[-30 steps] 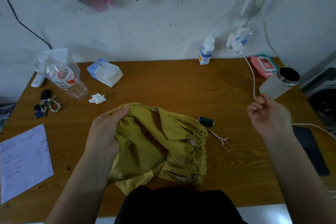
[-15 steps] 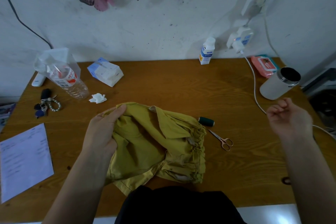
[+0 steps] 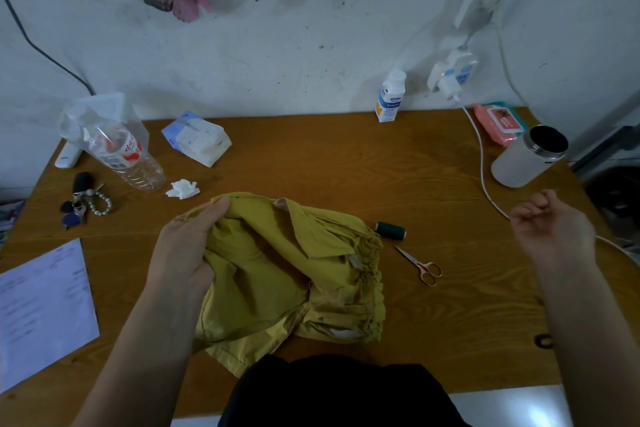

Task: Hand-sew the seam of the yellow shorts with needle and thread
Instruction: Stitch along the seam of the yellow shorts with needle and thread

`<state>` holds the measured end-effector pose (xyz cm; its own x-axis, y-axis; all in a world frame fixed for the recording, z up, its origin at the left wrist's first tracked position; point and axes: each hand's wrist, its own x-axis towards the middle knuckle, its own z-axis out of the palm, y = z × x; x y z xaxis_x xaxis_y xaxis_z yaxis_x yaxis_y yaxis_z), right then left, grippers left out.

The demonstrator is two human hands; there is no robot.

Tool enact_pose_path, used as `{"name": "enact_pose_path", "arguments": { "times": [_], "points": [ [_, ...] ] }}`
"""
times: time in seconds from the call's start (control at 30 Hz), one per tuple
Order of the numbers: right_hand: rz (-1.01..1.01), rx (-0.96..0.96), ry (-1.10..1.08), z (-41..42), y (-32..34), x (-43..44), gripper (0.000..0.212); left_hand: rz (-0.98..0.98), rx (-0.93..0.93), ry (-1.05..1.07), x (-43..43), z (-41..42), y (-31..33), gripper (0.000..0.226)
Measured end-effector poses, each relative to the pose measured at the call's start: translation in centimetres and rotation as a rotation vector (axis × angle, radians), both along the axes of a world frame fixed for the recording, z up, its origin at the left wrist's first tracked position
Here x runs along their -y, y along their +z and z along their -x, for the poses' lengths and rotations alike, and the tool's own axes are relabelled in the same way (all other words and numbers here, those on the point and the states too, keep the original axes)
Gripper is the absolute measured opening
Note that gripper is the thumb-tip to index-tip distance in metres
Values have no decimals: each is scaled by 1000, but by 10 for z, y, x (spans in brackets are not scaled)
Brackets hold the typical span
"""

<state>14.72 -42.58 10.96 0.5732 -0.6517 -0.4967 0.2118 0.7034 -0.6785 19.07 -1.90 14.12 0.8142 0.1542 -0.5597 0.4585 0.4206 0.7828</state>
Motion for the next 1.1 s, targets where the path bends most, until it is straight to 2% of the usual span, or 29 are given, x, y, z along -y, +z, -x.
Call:
{"name": "enact_pose_path", "arguments": {
  "times": [0.17, 0.3, 0.37, 0.5, 0.67, 0.83, 1.1],
  "points": [
    [2, -23, 1, 0, 11, -9, 10, 19, 4, -28, 5, 5, 9, 30],
    [172, -32, 174, 1, 27, -36, 9, 28, 20, -109, 16, 12, 20, 18],
    [297, 1, 339, 2, 40, -56, 11, 29, 29, -142, 22, 17, 26, 7],
    [675, 64, 668, 6, 65, -107, 22, 56, 59, -235, 34, 26, 42, 8],
    [1158, 133, 952, 13, 80, -160, 18, 105, 71, -295, 42, 35, 55, 11],
    [1464, 213, 991, 16, 90, -187, 14, 118, 80, -332, 49, 43, 65, 10],
    [1531, 252, 1017, 16, 97, -192, 16, 131, 86, -376, 53, 47, 74, 7]
  ]
}}
